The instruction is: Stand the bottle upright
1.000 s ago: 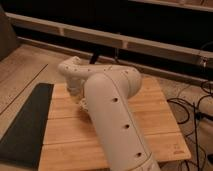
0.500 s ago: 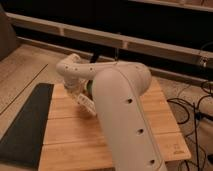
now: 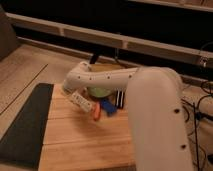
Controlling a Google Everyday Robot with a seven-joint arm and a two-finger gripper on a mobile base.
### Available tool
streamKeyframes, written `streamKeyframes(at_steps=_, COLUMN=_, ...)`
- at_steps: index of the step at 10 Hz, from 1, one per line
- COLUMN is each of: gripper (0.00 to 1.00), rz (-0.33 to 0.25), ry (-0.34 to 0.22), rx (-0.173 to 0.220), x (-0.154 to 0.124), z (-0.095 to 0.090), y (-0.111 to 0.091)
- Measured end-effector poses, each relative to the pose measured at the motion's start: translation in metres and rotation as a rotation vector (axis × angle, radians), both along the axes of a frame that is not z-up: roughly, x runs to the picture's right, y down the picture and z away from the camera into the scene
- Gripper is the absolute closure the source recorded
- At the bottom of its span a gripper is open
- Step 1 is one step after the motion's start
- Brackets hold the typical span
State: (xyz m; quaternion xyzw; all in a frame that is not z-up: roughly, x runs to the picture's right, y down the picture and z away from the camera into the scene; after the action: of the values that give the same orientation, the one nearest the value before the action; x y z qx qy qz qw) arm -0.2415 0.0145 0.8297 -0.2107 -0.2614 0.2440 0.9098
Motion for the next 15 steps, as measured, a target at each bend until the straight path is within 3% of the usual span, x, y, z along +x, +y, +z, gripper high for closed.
streamKeyframes(at_steps=3, gripper=1.00, rz=0.039, ry=-0.200, rx=0.092, x=0.008, z=-0.028, y=0.009)
streamKeyframes(at_steps=5, gripper=1.00, rz=0.030, ry=-0.292, rx=0.155, x=0.018, z=-0.038, y=0.015)
streamKeyframes(at_steps=6, gripper=1.00, rz=-0.001, ry=-0.353, rx=0.207, x=0.027, z=-0.042, y=0.018)
streamKeyframes(at_steps=8, gripper=1.00, rz=-0.059, ry=-0.414, rx=0.256, x=0.043, z=-0.038, y=0.020)
streamKeyframes(at_steps=10, gripper=1.00, rz=-0.114, ry=-0.475, rx=0.312, x=0.071, z=-0.030, y=0.005)
streamKeyframes(at_steps=12, gripper=1.00, rz=-0.099, ry=-0.529, rx=0.361, x=0.087, z=-0.031, y=-0.018)
streamKeyframes(at_steps=13, gripper=1.00, rz=-0.087, ry=-0.572, rx=0.381, x=0.088, z=-0.036, y=-0.028)
streamKeyframes(at_steps=15, gripper=1.00, rz=-0.087, ry=-0.638, rx=0.377, x=0.072, z=-0.048, y=-0.032)
